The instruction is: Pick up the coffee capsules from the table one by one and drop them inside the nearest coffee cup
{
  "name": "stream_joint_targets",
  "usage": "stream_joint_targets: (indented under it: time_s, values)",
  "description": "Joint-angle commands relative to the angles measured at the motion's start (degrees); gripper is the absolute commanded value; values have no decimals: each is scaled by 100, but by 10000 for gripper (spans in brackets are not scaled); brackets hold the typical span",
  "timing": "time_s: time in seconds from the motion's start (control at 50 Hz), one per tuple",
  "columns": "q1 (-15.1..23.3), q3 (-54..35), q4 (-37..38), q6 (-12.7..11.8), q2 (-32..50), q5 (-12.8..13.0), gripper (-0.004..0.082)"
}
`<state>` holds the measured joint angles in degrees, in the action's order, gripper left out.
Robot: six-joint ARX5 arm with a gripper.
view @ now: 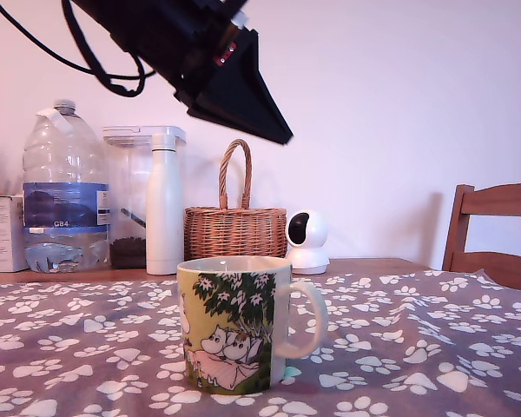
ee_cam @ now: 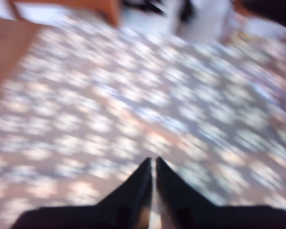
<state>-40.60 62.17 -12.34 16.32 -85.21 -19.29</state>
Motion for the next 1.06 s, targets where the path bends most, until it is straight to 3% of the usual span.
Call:
stream_joint_targets:
  time_s: [0.0,0.3,0.64,0.88,1.04]
  values:
    - [74,-153,345,-186,-24,98,-21]
    - [507,-673,1419,-774,-13,190,-21]
    - [1010,-1550,2426,-1338,535,511,-21]
    - [1392,-2208,2612,-1591,1320,876,-21]
    - [1593,-2553,2605,-1718,1829,933,-21]
